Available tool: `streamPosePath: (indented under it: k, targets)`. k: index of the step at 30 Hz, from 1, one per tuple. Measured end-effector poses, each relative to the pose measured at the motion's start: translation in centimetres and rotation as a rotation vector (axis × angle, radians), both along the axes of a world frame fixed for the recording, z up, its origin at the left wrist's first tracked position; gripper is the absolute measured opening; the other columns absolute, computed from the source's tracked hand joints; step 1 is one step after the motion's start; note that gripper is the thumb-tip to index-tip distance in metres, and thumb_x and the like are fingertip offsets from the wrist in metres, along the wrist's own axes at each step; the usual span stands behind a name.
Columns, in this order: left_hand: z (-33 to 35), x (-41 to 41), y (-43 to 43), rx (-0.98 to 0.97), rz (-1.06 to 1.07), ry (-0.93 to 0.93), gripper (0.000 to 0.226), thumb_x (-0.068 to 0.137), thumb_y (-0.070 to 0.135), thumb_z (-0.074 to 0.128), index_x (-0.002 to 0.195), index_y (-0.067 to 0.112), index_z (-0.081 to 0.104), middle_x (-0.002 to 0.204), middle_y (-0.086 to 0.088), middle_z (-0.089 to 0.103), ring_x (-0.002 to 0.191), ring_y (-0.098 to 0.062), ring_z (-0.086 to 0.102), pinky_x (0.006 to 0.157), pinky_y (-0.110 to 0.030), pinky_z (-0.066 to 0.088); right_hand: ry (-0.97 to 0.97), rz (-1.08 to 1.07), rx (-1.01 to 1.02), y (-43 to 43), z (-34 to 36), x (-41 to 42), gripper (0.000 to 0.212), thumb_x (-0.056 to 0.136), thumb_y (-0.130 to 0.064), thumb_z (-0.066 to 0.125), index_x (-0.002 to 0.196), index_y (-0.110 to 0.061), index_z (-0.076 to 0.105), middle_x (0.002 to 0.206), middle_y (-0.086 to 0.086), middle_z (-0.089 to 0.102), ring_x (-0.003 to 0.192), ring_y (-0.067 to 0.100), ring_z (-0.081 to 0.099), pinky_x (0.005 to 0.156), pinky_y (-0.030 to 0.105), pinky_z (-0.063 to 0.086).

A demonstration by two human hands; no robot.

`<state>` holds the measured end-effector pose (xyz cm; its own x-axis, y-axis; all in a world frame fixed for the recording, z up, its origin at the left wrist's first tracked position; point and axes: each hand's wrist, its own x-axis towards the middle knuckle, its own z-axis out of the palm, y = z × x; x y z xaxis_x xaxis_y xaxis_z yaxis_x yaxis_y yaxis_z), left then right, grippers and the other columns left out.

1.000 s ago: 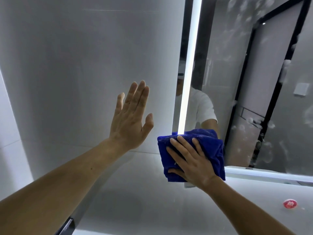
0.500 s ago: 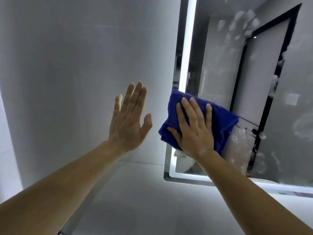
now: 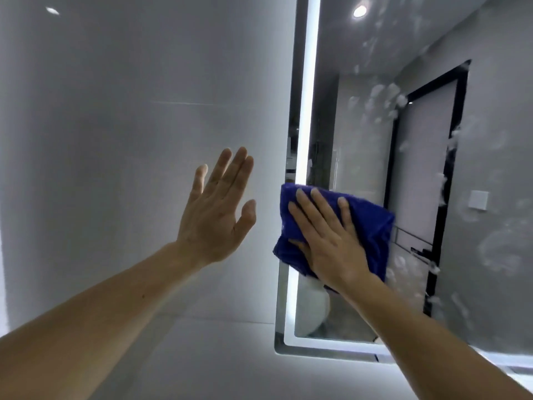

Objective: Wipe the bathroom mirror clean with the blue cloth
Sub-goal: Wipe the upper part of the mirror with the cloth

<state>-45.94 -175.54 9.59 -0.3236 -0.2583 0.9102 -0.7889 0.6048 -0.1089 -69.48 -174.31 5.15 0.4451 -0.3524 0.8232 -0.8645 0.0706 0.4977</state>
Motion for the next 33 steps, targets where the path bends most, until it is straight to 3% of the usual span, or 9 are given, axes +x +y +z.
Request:
streamPosePath:
  k: [3, 8, 12, 17, 22, 26, 29, 33]
  targets:
    - [2.8, -0.2, 0.0, -0.016, 0.003, 0.033, 0.066, 0.099, 0.051, 0.013, 0.157, 0.021, 0.007, 0.165, 0.003, 0.002, 0.152, -0.014, -0.004, 0.121, -0.043, -0.008, -0.121, -0.039, -0.013, -0.3, 7.0, 0.4, 0.059, 0.103, -0.046, 0.019, 0.154, -0.017, 0.016, 0.162, 0.003, 0.012, 0.149, 0.023, 0.004, 0.118, 0.046, -0.009]
    - [6.8, -0.3, 0.4, -0.096, 0.018, 0.023, 0.065, 0.101, 0.051, 0.017, 0.158, 0.021, 0.008, 0.165, 0.005, 0.000, 0.152, -0.012, -0.005, 0.119, -0.036, -0.012, -0.268, -0.036, -0.098, -0.5, 16.4, 0.5, 0.063, 0.101, -0.051, 0.009, 0.155, -0.019, 0.007, 0.163, -0.001, 0.002, 0.149, 0.019, -0.004, 0.115, 0.042, -0.014]
    - [8.3, -0.4, 0.5, -0.117, 0.004, -0.015, 0.066, 0.099, 0.054, 0.009, 0.156, 0.023, 0.003, 0.165, 0.006, 0.000, 0.152, -0.011, -0.005, 0.121, -0.038, -0.008, -0.390, -0.057, -0.147, -1.0, 20.4, 1.3, 0.062, 0.102, -0.049, 0.011, 0.155, -0.019, 0.002, 0.163, -0.001, -0.003, 0.149, 0.019, -0.008, 0.116, 0.045, -0.010]
    - [9.2, -0.7, 0.0, -0.151, 0.007, -0.035, 0.066, 0.101, 0.053, 0.010, 0.158, 0.020, 0.006, 0.165, 0.006, -0.002, 0.150, -0.006, -0.009, 0.120, -0.034, -0.008, -0.383, -0.042, -0.180, -0.9, 17.9, 2.2, 0.068, 0.099, -0.055, 0.007, 0.154, -0.015, 0.003, 0.163, 0.005, 0.002, 0.150, 0.021, -0.004, 0.119, 0.049, -0.006]
    - [10.6, -0.6, -0.1, -0.169, 0.003, -0.016, 0.065, 0.101, 0.051, 0.014, 0.159, 0.020, 0.009, 0.165, 0.006, -0.002, 0.149, -0.003, -0.012, 0.117, -0.024, -0.018, -0.313, -0.047, -0.093, -0.7, 9.1, 2.1, 0.069, 0.101, -0.056, 0.020, 0.155, -0.013, 0.011, 0.162, 0.006, 0.010, 0.150, 0.023, 0.004, 0.120, 0.047, -0.004]
    - [11.2, -0.5, 0.2, -0.167, -0.004, -0.015, 0.067, 0.100, 0.052, 0.015, 0.158, 0.020, 0.010, 0.165, 0.006, -0.001, 0.149, -0.004, -0.011, 0.117, -0.028, -0.015, -0.267, -0.095, 0.004, 0.0, 2.6, 1.3, 0.065, 0.101, -0.055, 0.020, 0.151, -0.014, 0.026, 0.160, 0.005, 0.021, 0.147, 0.026, 0.020, 0.120, 0.048, 0.002]
    - [11.8, -0.3, 0.4, -0.183, -0.002, -0.041, 0.068, 0.100, 0.053, 0.014, 0.158, 0.019, 0.010, 0.165, 0.005, 0.000, 0.149, -0.004, -0.010, 0.118, -0.031, -0.011, -0.234, -0.115, 0.040, 0.5, 1.9, 0.8, 0.062, 0.101, -0.053, 0.016, 0.147, -0.015, 0.033, 0.155, 0.005, 0.029, 0.143, 0.028, 0.030, 0.116, 0.050, 0.010]
    - [13.8, -0.2, 0.2, -0.217, 0.016, -0.069, 0.069, 0.099, 0.055, 0.007, 0.159, 0.021, 0.004, 0.165, 0.007, -0.005, 0.147, -0.002, -0.017, 0.117, -0.029, -0.013, -0.199, -0.069, 0.033, 0.3, 5.8, 0.5, 0.060, 0.103, -0.050, 0.012, 0.150, -0.016, 0.027, 0.156, 0.003, 0.031, 0.146, 0.023, 0.019, 0.115, 0.049, 0.013]
